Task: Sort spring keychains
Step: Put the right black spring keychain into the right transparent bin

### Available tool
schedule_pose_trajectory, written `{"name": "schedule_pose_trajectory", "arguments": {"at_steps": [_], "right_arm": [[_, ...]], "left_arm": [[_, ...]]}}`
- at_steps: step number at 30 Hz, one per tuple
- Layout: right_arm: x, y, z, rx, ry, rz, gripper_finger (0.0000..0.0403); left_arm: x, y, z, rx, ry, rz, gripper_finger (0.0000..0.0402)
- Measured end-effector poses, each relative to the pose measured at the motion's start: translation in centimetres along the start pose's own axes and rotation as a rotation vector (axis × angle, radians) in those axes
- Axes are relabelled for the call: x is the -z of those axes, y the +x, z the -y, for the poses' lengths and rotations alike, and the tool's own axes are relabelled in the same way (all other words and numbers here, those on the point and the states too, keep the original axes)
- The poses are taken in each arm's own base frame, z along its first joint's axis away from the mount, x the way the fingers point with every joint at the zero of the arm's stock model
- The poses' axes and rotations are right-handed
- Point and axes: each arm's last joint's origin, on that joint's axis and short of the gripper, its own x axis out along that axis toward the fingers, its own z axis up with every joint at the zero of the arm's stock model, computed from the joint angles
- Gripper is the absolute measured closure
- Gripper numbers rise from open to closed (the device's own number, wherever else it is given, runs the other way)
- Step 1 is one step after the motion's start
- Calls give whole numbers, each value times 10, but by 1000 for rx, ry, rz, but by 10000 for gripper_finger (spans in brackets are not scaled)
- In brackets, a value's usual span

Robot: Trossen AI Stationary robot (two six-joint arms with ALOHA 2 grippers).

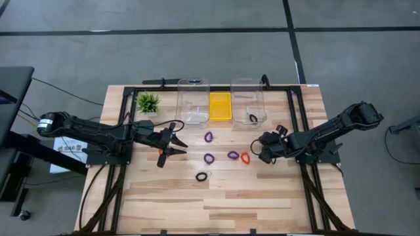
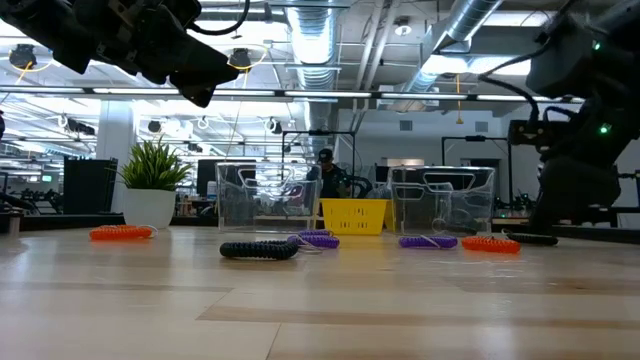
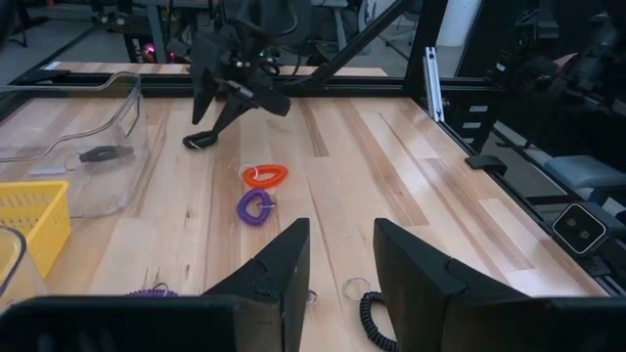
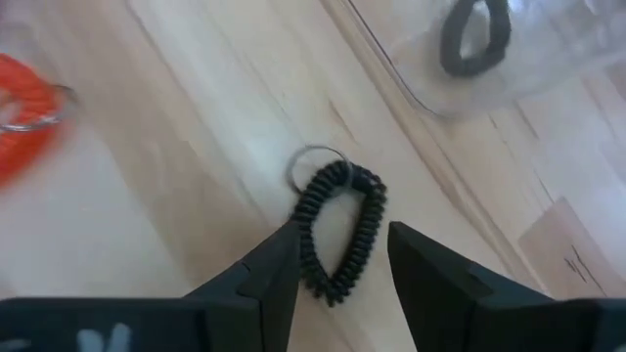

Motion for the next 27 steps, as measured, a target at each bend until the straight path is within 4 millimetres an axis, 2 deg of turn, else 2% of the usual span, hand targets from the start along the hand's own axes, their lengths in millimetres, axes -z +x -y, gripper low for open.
{"name": "schedule_pose_trajectory", "arguments": {"at_steps": [9,27], "right_arm": [[-3,8,6,-42,78,-36,232],[-1,9,4,-104,72,-80,248]], "left_arm": [[0,0,0,0,0,0,289],[0,0,0,0,0,1,289]]}}
